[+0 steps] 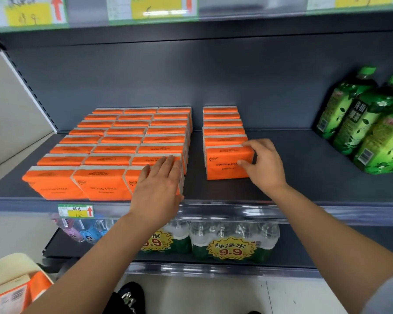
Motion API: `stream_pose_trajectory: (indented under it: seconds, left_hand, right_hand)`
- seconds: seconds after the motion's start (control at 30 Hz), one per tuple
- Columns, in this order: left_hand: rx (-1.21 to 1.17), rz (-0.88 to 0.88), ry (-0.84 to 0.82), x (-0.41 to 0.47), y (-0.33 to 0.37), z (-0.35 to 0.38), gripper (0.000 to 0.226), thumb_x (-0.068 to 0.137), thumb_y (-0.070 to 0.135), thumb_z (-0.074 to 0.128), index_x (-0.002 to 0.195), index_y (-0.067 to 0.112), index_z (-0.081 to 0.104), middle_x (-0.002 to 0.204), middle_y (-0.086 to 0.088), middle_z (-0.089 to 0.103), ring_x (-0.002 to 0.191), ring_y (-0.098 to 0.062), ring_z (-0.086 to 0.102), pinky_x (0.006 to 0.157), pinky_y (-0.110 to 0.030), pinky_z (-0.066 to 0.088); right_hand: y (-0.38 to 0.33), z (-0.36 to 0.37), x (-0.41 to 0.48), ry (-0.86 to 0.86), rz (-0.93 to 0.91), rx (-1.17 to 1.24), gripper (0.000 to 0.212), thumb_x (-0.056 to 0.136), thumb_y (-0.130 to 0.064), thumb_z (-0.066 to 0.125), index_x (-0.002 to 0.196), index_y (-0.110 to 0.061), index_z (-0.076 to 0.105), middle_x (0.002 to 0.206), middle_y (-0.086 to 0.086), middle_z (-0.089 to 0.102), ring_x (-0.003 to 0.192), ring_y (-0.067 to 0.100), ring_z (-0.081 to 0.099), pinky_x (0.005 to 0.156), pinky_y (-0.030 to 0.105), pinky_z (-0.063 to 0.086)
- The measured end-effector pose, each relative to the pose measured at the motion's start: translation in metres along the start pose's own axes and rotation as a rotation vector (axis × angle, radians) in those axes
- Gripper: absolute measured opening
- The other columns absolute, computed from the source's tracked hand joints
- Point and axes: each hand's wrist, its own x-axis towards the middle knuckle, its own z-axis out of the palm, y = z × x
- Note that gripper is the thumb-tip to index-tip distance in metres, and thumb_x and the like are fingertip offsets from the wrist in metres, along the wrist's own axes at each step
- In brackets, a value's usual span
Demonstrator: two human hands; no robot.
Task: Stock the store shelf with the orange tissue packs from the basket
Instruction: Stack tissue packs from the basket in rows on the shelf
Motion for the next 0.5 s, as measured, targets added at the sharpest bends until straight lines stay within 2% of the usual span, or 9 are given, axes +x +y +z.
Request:
stream_pose_trajectory:
  seconds: [0.17, 0.3, 0.37, 0.43, 0.5]
  left_hand:
    - [0.007, -0.007, 0.017, -0.010, -0.006, -0.006, 0.079, 0.093, 0.035, 0.054, 0.153, 0.015, 0.006, 0.160, -0.003, 0.008, 0.148, -0.021, 0.004, 0.119, -0.041, 0.007]
    - [0.036, 0.014, 0.046, -0.031, -0.016, -0.013, 0.074, 0.093, 0.032, 0.053, 0.152, 0.012, 0.012, 0.160, -0.007, 0.012, 0.148, -0.023, 0.006, 0.118, -0.042, 0.009]
    - [0.046, 0.018, 0.051, -0.044, -0.024, -0.016, 0.074, 0.087, 0.029, 0.062, 0.149, 0.010, 0.026, 0.156, -0.010, 0.026, 0.146, -0.026, 0.018, 0.116, -0.044, 0.019]
    - [0.067, 0.004, 0.060, -0.058, -0.033, -0.020, 0.076, 0.072, 0.027, 0.079, 0.138, 0.007, 0.047, 0.142, -0.013, 0.049, 0.135, -0.030, 0.042, 0.105, -0.047, 0.038]
    - [0.042, -0.007, 0.075, -0.074, -0.045, -0.022, 0.074, 0.065, 0.026, 0.084, 0.130, 0.004, 0.056, 0.132, -0.014, 0.058, 0.125, -0.032, 0.053, 0.096, -0.048, 0.046]
  right_hand:
    - [-0.015, -0.001, -0.020, 0.061, -0.007, -0.109, 0.059, 0.077, -0.015, 0.078, 0.130, -0.015, 0.054, 0.134, 0.010, 0.044, 0.122, 0.028, 0.046, 0.096, 0.042, 0.046]
    - [-0.032, 0.002, -0.051, 0.167, -0.109, -0.281, 0.053, 0.069, -0.011, 0.082, 0.118, -0.009, 0.062, 0.116, 0.015, 0.055, 0.107, 0.035, 0.052, 0.085, 0.047, 0.048]
    - [-0.043, 0.006, -0.070, 0.140, -0.129, -0.304, 0.049, 0.067, -0.011, 0.083, 0.112, -0.009, 0.064, 0.111, 0.014, 0.058, 0.101, 0.035, 0.055, 0.081, 0.046, 0.049]
    - [-0.057, 0.010, -0.091, 0.096, -0.150, -0.302, 0.046, 0.069, -0.013, 0.082, 0.111, -0.010, 0.064, 0.107, 0.011, 0.059, 0.098, 0.033, 0.056, 0.080, 0.044, 0.050]
    - [-0.072, 0.018, -0.110, 0.035, -0.181, -0.304, 0.044, 0.070, -0.015, 0.081, 0.111, -0.012, 0.065, 0.105, 0.009, 0.061, 0.097, 0.030, 0.057, 0.078, 0.042, 0.050]
